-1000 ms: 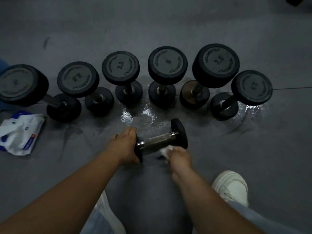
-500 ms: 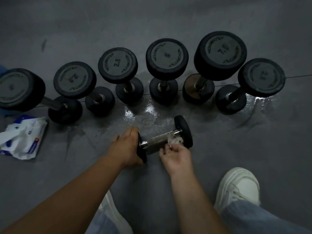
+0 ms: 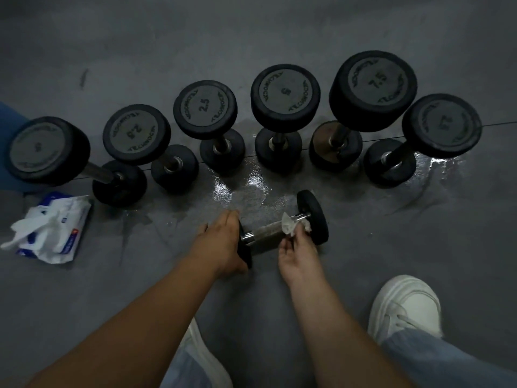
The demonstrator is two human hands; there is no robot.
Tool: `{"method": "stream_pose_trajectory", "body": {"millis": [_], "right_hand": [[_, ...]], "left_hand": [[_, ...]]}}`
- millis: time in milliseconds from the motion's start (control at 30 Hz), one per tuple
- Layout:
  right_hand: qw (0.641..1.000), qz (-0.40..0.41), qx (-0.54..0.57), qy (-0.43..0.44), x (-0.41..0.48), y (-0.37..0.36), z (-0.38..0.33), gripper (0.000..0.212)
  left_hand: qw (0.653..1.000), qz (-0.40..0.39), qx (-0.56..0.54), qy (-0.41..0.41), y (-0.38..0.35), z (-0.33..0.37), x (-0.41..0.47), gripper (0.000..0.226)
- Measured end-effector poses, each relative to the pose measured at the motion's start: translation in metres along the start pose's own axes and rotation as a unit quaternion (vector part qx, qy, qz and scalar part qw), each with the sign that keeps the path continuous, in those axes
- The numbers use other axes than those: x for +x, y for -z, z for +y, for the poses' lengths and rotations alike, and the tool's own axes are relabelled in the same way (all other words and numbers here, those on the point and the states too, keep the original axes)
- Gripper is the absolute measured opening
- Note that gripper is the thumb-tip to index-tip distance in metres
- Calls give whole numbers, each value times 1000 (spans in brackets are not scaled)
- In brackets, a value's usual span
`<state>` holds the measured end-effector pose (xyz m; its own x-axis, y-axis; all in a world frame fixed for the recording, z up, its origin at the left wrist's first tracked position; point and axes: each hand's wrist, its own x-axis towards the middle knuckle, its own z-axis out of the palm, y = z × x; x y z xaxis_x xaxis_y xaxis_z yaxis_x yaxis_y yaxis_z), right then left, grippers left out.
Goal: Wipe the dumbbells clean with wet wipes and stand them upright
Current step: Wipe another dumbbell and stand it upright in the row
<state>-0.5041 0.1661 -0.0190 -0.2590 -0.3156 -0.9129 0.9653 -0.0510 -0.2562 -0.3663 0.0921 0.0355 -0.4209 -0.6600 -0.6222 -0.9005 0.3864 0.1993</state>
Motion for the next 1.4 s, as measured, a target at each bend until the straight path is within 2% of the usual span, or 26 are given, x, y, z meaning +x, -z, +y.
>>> {"method": "stream_pose_trajectory", "body": {"millis": [167,367,533,633,767,867,967,1000,1033,1067,1133,1233,1267,1400], "right_hand": [[996,51,-69,38,3,-21,-2,27],[990,100,-65,78,-8,-19,0,13],[993,104,-47,44,-15,-36,-11,23],[995,90,-16,31,-10,-27,-3,11],[997,69,0,46,-2,-20,-2,18],[998,40,23,45,-2,-4,2,3],[991,34,110,-63,7,21,7,19],[991,28,92,-90,5,18,1,19],[995,51,-6,-88,6,5,-1,22],[994,60,-46,-74,7,-3,-5,20],[998,30,-8,-61,6,-9,-10,21],[986,-2,138,-98,5,-2,-11,26],[991,3,106,-85,7,1,-9,28],[990,9,112,-83,1,-7,-14,27]], "left_hand": [[1000,-3,-5,2,1,1,3,121],[1000,2,-14,2,-2,0,2,122],[1000,-3,-11,4,-1,0,2,122],[1000,7,-22,-1,-2,-1,0,119],[1000,-1,-17,-5,-1,0,2,120],[1000,-2,-16,-1,2,1,1,121],[1000,0,-19,-4,-3,0,-1,120],[1000,1,-20,-5,-5,-1,0,120],[1000,7,-20,-7,-6,-1,0,120],[1000,9,-19,-6,-6,-2,1,121],[1000,0,-15,-4,-4,-2,2,123],[1000,13,-18,-3,-7,-2,1,122],[1000,12,-21,-1,-8,-2,1,121],[1000,13,-19,-3,-7,-2,1,121]]}}
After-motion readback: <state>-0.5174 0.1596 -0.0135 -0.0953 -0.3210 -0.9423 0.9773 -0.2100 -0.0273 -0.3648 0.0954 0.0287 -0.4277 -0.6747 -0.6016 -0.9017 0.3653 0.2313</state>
